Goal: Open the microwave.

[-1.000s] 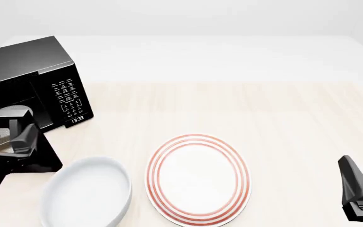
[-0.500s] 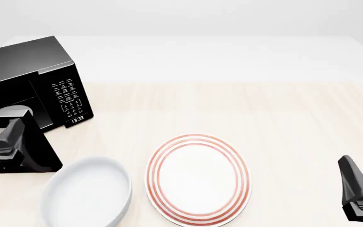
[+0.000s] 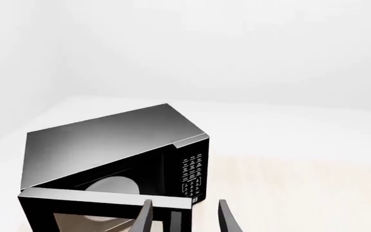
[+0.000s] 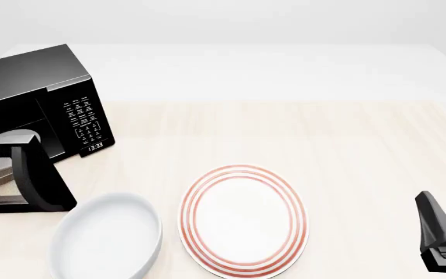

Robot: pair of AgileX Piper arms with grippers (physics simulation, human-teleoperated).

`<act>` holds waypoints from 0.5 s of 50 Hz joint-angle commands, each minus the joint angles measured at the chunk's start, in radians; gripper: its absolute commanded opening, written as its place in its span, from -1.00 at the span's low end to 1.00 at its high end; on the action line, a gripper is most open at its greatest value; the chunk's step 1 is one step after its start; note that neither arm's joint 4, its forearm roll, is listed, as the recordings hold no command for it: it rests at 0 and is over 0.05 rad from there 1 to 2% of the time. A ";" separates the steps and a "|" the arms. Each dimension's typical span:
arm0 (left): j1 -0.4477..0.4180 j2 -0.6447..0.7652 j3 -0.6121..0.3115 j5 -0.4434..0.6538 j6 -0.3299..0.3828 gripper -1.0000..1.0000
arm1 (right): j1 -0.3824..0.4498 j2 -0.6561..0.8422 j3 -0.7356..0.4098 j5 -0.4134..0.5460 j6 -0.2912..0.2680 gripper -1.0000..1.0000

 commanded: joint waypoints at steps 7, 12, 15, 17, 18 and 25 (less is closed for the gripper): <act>-0.024 0.095 -0.093 -0.023 0.028 1.00 | 0.000 0.000 0.000 0.000 0.000 1.00; -0.025 0.153 -0.130 -0.043 0.025 1.00 | 0.000 0.000 0.000 0.000 0.000 1.00; -0.027 0.174 -0.154 -0.038 0.037 1.00 | 0.000 0.000 0.000 0.000 0.000 1.00; -0.025 0.183 -0.167 -0.034 0.035 1.00 | 0.000 0.000 0.000 0.000 0.000 1.00; -0.026 0.192 -0.174 -0.032 0.032 1.00 | 0.000 0.000 0.000 0.000 0.000 1.00; -0.045 0.243 -0.240 0.004 0.007 1.00 | 0.000 0.000 0.000 0.000 0.000 1.00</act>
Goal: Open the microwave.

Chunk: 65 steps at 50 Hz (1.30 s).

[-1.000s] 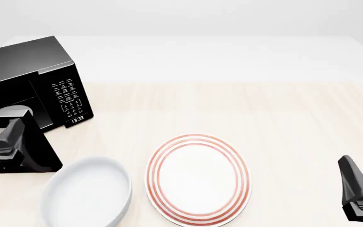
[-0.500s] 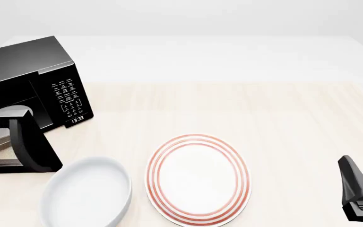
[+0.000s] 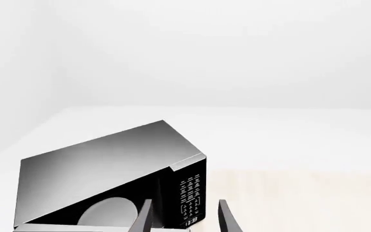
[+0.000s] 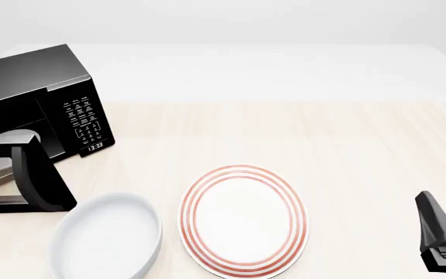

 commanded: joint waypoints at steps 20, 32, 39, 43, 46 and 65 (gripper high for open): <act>-0.019 0.212 -0.249 0.155 0.068 1.00 | 0.000 0.000 -0.001 0.001 0.000 1.00; -0.010 0.283 -0.331 0.252 0.075 1.00 | 0.000 0.000 -0.001 0.001 0.000 1.00; -0.020 0.331 -0.343 0.260 0.060 1.00 | 0.000 0.000 -0.001 0.001 0.000 1.00; -0.020 0.356 -0.364 0.291 0.074 1.00 | 0.000 0.000 -0.001 0.001 0.000 1.00; -0.010 0.373 -0.373 0.301 0.076 1.00 | 0.000 0.000 -0.001 0.001 0.000 1.00; -0.007 0.458 -0.446 0.375 0.052 1.00 | 0.000 0.000 -0.001 0.001 0.000 1.00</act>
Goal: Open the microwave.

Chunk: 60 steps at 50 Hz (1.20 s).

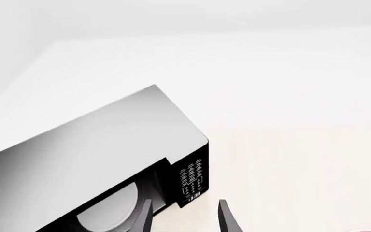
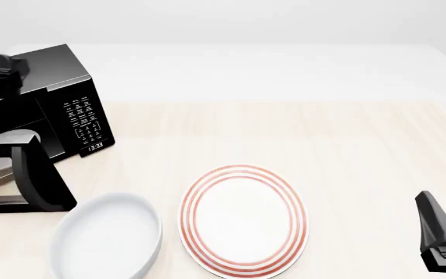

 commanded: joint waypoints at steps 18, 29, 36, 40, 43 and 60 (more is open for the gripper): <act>0.000 0.150 -0.069 0.076 -0.004 1.00 | 0.000 0.000 0.000 -0.001 0.000 1.00; 0.007 0.183 -0.069 0.087 0.007 1.00 | 0.000 0.000 0.000 0.000 0.000 1.00; 0.014 0.186 -0.068 0.083 0.009 1.00 | 0.000 0.000 0.000 0.000 0.000 1.00; 0.014 0.186 -0.068 0.083 0.009 1.00 | 0.000 0.000 0.000 0.000 0.000 1.00; 0.014 0.186 -0.068 0.083 0.009 1.00 | 0.000 0.000 0.000 0.000 0.000 1.00; 0.014 0.186 -0.068 0.083 0.009 1.00 | 0.000 0.000 0.000 0.000 0.000 1.00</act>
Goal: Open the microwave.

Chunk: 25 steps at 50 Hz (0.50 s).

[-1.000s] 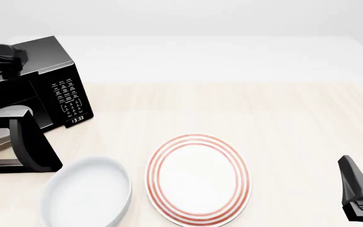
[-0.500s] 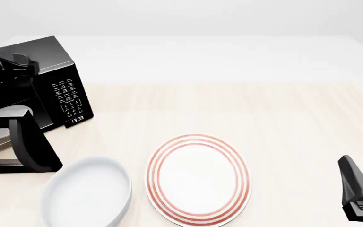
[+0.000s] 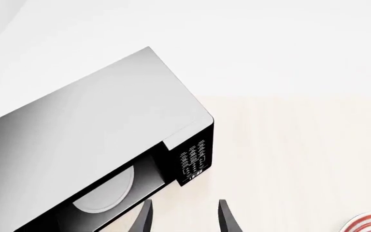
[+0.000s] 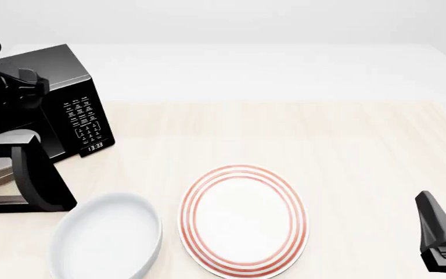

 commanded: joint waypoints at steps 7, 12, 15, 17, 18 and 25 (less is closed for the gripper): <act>0.001 0.002 0.000 0.000 0.000 1.00 | 0.000 0.000 0.000 0.000 0.000 1.00; 0.001 0.002 0.000 0.000 0.000 1.00 | 0.000 0.000 0.000 0.000 0.000 1.00; 0.001 0.002 0.000 0.000 0.000 1.00 | 0.000 0.000 0.000 0.000 0.000 1.00; 0.001 0.002 0.000 0.000 0.000 1.00 | 0.000 0.000 0.000 0.000 0.000 1.00; 0.001 0.002 0.000 0.000 0.000 1.00 | 0.000 0.000 0.000 0.000 0.000 1.00; 0.001 0.002 0.000 0.000 0.000 1.00 | 0.000 0.000 0.000 0.000 0.000 1.00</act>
